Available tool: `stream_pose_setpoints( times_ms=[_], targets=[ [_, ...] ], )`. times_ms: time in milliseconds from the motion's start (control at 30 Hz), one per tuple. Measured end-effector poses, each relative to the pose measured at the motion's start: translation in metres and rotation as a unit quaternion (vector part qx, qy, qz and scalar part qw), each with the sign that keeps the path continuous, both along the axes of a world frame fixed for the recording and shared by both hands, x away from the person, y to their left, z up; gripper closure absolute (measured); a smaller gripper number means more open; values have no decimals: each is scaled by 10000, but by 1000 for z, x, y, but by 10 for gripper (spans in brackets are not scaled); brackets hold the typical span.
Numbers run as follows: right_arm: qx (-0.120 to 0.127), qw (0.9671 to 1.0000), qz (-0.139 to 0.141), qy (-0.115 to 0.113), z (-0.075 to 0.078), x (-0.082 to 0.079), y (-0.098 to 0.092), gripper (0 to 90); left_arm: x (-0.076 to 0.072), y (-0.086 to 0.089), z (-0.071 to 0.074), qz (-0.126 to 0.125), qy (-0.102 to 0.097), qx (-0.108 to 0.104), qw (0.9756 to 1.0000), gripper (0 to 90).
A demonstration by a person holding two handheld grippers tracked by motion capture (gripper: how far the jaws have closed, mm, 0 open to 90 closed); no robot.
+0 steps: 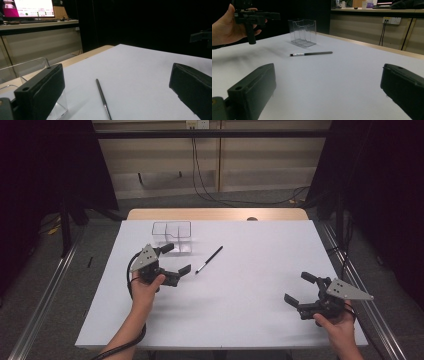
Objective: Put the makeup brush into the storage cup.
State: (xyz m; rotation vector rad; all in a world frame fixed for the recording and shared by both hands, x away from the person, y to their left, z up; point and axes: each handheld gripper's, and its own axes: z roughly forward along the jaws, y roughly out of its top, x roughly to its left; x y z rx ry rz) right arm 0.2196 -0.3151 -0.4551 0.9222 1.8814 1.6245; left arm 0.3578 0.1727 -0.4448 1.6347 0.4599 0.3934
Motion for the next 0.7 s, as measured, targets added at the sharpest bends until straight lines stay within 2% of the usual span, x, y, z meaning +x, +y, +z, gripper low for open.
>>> stream_pose_setpoints(
  times_ms=[433, 567, 700],
  targets=[
    [-6, 10000, -3, -5, 0, 0, 0, 0, 7, -9, -1, -13, 14, 52, 10000, 0],
    [-3, 10000, -2, 0, 0, 0, 0, 0, 11, -13, -2, -52, 51, -26, 10000, 0],
    [-1, 10000, 6, 0, 0, 0, 0, 0, 12, -14, -2, -16, 23, 25, 10000, 0]
  ],
)
